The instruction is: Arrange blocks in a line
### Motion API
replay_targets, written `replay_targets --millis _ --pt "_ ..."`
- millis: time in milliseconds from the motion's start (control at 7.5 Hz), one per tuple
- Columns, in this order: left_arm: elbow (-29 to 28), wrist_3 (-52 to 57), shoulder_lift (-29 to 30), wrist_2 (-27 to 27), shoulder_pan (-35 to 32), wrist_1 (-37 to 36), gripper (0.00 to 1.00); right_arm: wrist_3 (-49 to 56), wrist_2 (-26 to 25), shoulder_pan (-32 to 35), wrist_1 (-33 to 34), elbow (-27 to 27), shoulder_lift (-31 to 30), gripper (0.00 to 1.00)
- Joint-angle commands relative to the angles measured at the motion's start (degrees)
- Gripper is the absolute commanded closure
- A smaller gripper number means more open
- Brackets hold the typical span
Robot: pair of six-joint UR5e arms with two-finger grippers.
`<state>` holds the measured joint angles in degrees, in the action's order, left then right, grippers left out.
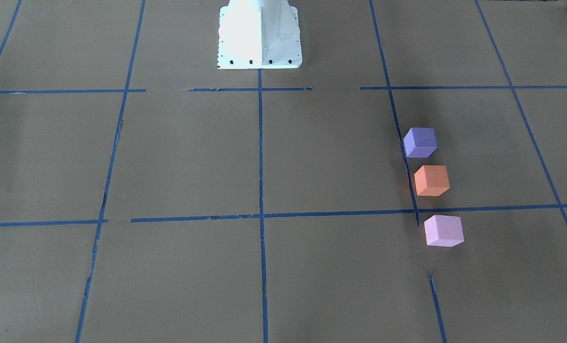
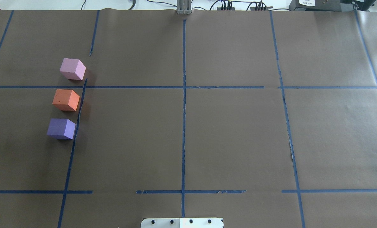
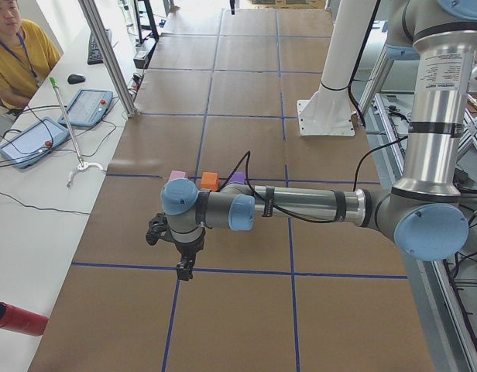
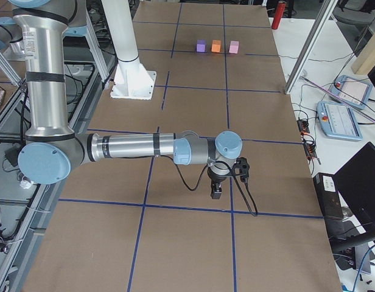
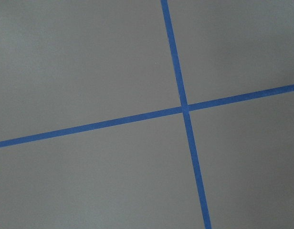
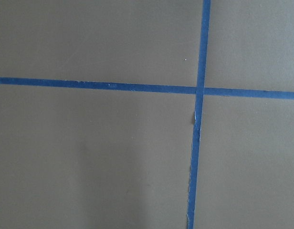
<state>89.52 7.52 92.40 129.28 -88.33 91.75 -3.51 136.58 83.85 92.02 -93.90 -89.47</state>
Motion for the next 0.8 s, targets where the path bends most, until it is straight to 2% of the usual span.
replay_targets --millis 0,667 --pt "0.2 0.3 -0.1 -0.1 0.0 0.0 0.00 0.0 0.0 0.0 0.0 -0.1 0.0 0.00" --pt "1.7 0.5 0.1 0.5 0.0 0.1 0.00 0.0 0.0 0.0 0.0 0.0 0.0 0.00"
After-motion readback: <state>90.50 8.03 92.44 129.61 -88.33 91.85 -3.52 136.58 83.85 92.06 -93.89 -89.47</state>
